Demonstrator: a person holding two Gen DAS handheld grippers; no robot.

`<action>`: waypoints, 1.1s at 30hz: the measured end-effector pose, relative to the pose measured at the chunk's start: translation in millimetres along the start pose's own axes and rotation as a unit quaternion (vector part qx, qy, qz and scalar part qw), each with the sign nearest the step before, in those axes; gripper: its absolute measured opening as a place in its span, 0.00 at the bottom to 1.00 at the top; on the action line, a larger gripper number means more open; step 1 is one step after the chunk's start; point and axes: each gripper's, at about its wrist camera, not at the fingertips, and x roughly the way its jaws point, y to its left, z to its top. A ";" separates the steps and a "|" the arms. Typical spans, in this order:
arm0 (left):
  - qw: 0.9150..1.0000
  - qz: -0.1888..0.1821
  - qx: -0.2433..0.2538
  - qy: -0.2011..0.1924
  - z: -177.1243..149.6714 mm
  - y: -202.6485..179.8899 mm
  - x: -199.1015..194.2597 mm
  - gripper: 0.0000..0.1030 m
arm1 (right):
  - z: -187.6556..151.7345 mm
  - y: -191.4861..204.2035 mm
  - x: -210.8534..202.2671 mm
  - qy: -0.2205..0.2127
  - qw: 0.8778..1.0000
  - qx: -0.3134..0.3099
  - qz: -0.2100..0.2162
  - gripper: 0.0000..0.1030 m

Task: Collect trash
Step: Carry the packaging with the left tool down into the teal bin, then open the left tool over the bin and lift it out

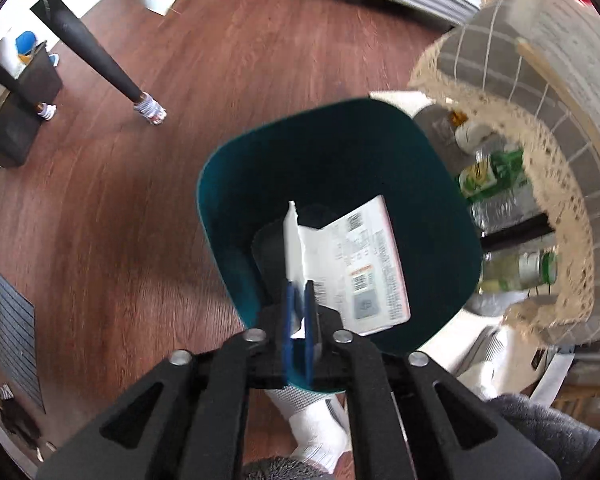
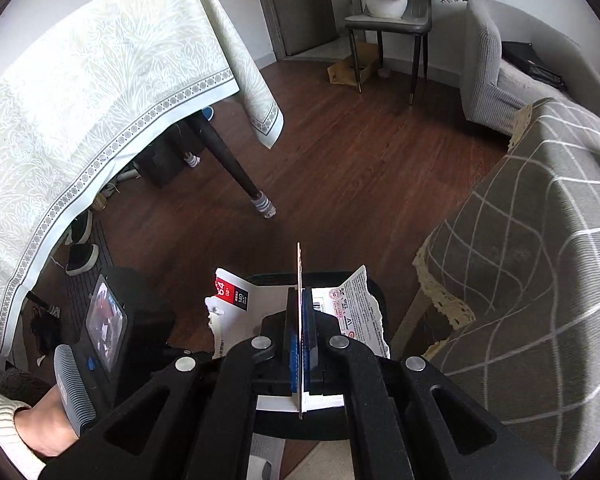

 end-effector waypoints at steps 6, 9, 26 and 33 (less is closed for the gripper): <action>1.000 0.005 0.018 -0.006 -4.1 4.9 3.2 0.22 | -0.3 4.4 31.6 0.033 0.999 0.004 0.002 0.01; 1.000 -0.001 0.022 -0.022 -6.3 9.4 -0.8 0.29 | -3.8 4.2 44.8 0.049 0.999 0.009 0.000 0.01; 0.990 -0.018 0.029 -0.139 -2.9 21.2 -61.6 0.60 | -32.7 -5.0 126.2 0.160 0.986 0.023 -0.032 0.01; 0.977 -0.034 0.017 -0.210 3.2 23.0 -104.0 0.45 | -45.8 1.4 134.8 0.180 0.982 -0.011 -0.056 0.03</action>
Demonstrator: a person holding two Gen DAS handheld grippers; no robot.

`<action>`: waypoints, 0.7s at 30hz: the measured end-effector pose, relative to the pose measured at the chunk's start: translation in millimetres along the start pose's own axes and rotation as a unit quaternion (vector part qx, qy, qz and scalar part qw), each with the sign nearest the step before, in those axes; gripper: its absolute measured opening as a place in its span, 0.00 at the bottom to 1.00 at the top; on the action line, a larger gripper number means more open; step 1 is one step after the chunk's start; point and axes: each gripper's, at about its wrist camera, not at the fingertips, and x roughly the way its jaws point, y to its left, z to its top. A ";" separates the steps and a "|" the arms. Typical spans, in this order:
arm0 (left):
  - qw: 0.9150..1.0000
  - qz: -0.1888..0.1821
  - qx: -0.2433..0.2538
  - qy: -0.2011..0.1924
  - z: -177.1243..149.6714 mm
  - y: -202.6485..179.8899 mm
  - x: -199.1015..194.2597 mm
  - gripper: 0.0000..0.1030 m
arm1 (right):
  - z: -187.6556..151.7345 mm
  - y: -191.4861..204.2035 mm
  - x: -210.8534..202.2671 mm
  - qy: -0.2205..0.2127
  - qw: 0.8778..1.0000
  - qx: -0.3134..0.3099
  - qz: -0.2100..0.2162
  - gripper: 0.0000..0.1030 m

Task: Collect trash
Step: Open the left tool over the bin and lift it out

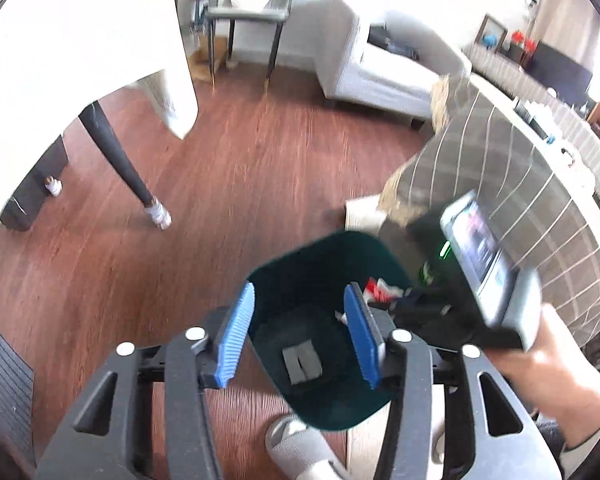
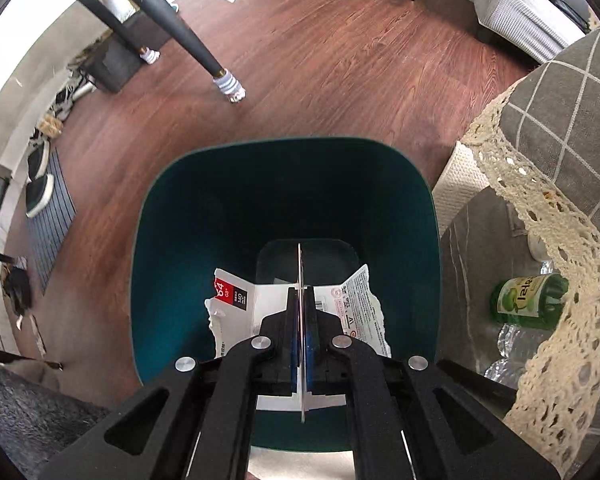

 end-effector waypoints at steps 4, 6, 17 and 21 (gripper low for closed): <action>0.999 0.000 0.011 -0.045 11.1 -5.0 -24.3 0.37 | -6.4 1.0 2.5 0.005 1.000 -0.011 -0.002 0.07; 0.998 -0.006 0.005 -0.055 13.5 -6.7 -29.9 0.33 | -9.3 -0.5 1.0 0.003 1.000 -0.016 -0.007 0.24; 0.995 -0.013 -0.002 -0.103 31.4 -16.7 -61.3 0.29 | -20.6 5.5 -22.3 -0.019 0.999 -0.038 0.002 0.35; 0.993 -0.010 -0.003 -0.116 35.9 -24.9 -71.3 0.29 | -25.3 8.3 -42.0 -0.041 0.998 -0.044 0.012 0.35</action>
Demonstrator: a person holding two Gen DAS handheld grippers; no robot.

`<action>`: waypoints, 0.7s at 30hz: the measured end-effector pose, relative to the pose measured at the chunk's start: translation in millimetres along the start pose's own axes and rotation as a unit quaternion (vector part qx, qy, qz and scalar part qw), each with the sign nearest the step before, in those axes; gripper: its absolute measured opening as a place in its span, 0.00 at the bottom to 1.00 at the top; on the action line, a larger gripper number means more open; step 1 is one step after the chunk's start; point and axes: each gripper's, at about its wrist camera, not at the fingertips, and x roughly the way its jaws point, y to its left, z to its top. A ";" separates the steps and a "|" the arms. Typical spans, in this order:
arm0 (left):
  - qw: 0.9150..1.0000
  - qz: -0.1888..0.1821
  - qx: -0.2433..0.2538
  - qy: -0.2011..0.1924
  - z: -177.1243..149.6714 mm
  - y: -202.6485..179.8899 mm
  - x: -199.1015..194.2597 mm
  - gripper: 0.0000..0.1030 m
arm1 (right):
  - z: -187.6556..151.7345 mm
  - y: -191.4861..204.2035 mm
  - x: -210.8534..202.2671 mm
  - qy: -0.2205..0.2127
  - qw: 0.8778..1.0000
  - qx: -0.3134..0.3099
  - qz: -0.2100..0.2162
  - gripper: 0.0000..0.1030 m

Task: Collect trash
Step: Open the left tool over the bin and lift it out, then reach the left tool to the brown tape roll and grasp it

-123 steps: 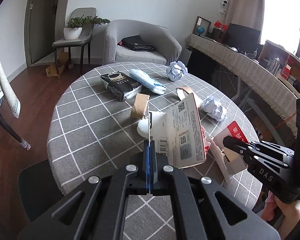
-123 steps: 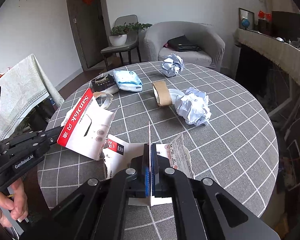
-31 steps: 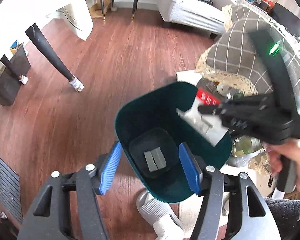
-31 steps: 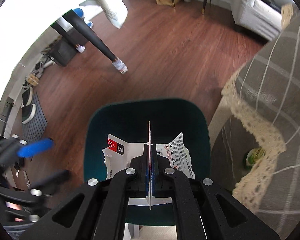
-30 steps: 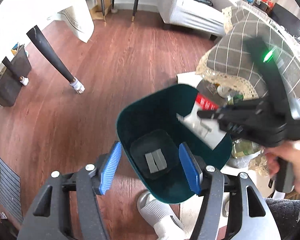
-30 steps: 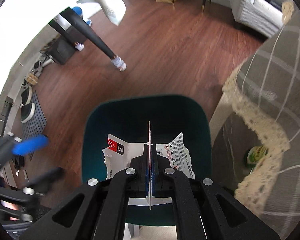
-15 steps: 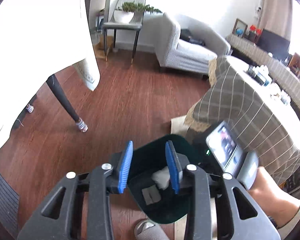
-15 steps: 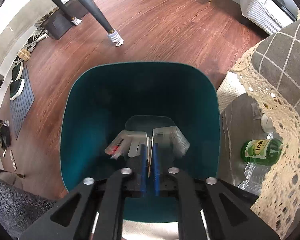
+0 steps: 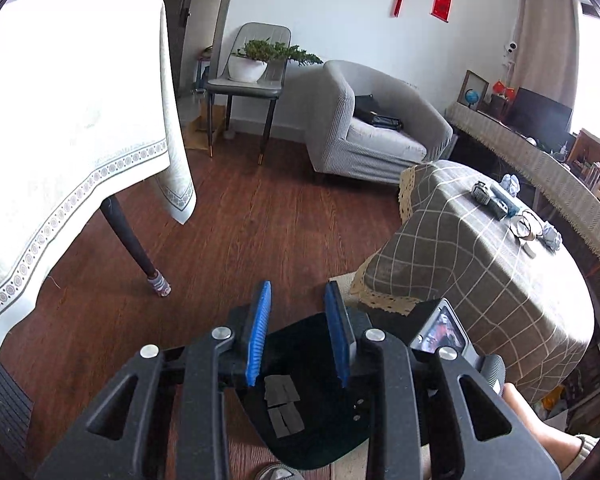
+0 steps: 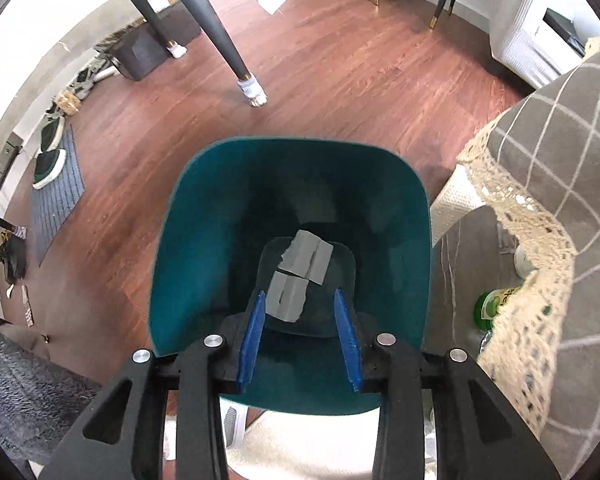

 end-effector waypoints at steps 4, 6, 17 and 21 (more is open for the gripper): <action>1.000 0.001 -0.005 -0.009 7.8 -6.0 -5.7 0.29 | 0.7 5.4 -29.0 -0.037 0.999 -0.011 0.008 0.35; 1.000 -0.002 -0.005 -0.011 11.7 -8.5 -8.7 0.29 | 2.3 8.4 -46.0 -0.058 0.998 -0.015 0.012 0.35; 0.999 -0.002 0.018 -0.046 31.7 -45.7 -27.4 0.45 | -0.2 2.9 -140.2 -0.169 0.985 -0.034 0.010 0.35; 0.998 -0.004 0.016 -0.055 39.2 -59.8 -27.2 0.52 | -6.2 -15.8 -163.4 -0.198 0.980 -0.024 0.002 0.35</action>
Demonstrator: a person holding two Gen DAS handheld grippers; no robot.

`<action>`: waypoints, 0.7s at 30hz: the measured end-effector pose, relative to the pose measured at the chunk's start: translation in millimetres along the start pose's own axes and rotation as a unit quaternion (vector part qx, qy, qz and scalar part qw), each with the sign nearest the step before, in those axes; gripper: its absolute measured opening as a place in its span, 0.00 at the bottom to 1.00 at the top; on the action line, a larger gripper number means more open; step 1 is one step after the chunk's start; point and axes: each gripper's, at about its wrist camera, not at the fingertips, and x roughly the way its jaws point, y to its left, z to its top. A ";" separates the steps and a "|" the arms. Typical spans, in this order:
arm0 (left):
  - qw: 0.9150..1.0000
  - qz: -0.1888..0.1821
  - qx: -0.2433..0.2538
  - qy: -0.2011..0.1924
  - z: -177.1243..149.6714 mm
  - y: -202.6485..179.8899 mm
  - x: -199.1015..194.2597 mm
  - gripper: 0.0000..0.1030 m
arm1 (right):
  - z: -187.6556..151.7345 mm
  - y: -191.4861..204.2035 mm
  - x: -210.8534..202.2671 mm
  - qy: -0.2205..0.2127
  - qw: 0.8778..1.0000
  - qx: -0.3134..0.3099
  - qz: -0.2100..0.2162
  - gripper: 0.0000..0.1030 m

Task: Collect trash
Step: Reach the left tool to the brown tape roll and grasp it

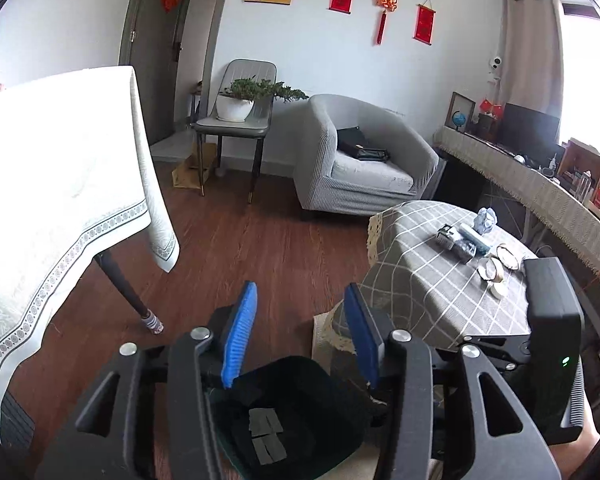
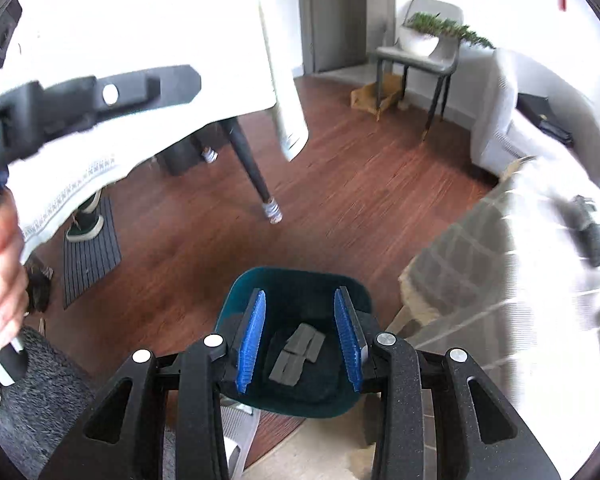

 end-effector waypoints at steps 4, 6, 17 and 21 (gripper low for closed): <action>1.000 -0.007 0.000 -0.001 6.1 -15.9 7.2 0.52 | -1.1 -21.0 -18.0 -0.023 1.000 0.007 -0.010 0.35; 1.000 -0.011 0.003 -0.003 10.0 -26.5 10.9 0.56 | -2.0 -33.9 -26.0 -0.035 0.999 0.013 -0.018 0.35; 0.999 -0.025 0.047 0.001 19.1 -101.4 44.4 0.65 | -7.0 -101.3 -68.1 -0.073 0.995 0.039 -0.047 0.42; 0.997 -0.036 0.069 0.005 18.5 -132.3 57.4 0.67 | -10.9 -129.0 -83.4 -0.086 0.993 0.053 -0.065 0.44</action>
